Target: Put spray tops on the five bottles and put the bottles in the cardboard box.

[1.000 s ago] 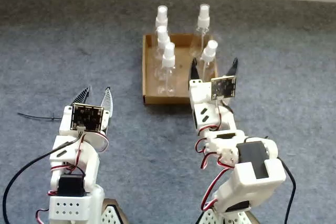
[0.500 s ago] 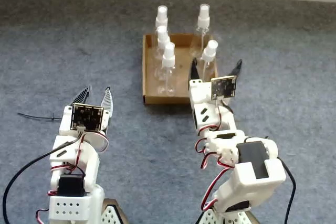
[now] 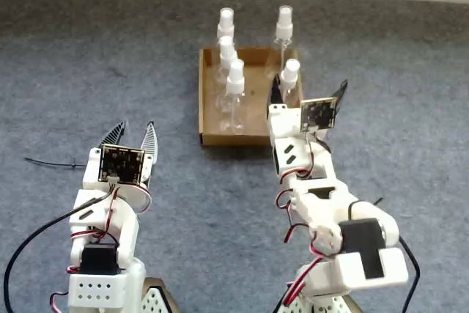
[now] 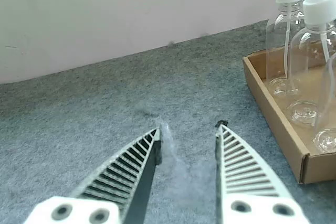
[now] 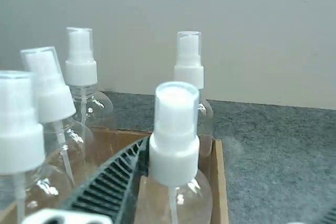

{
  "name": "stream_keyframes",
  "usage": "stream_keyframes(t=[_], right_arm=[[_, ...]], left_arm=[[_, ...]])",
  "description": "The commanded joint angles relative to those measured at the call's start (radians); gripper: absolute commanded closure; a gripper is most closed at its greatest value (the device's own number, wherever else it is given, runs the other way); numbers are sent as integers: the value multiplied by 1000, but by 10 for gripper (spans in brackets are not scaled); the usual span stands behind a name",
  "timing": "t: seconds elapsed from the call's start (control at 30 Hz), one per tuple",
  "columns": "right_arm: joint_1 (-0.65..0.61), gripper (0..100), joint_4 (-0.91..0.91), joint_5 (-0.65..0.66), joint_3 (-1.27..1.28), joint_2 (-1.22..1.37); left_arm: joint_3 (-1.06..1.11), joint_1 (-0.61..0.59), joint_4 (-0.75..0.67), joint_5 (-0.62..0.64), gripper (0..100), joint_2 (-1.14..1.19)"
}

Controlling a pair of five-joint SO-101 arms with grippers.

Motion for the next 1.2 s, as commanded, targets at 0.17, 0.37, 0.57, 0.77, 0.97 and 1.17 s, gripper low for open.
stream_keyframes(t=[0.17, 0.37, 0.57, 0.77, 0.97, 1.17], right_arm=[[18, 543, 315, -28, -220, -283], [13, 543, 731, -29, -443, -479], [13, 560, 1125, -28, -576, -657], [13, 801, 1333, -25, -444, -851], [18, 949, 1337, -23, -99, -1142], [18, 990, 1337, 118, 291, -1543]], left_arm=[[-4, 2, -21, 2, 836, 5], [-4, 2, -21, 2, 836, 5], [-4, 2, -21, 2, 836, 5], [-5, -4, -23, 2, 836, 4], [-5, -10, -20, -3, 836, 2], [33, -108, -18, 0, 946, 5]])
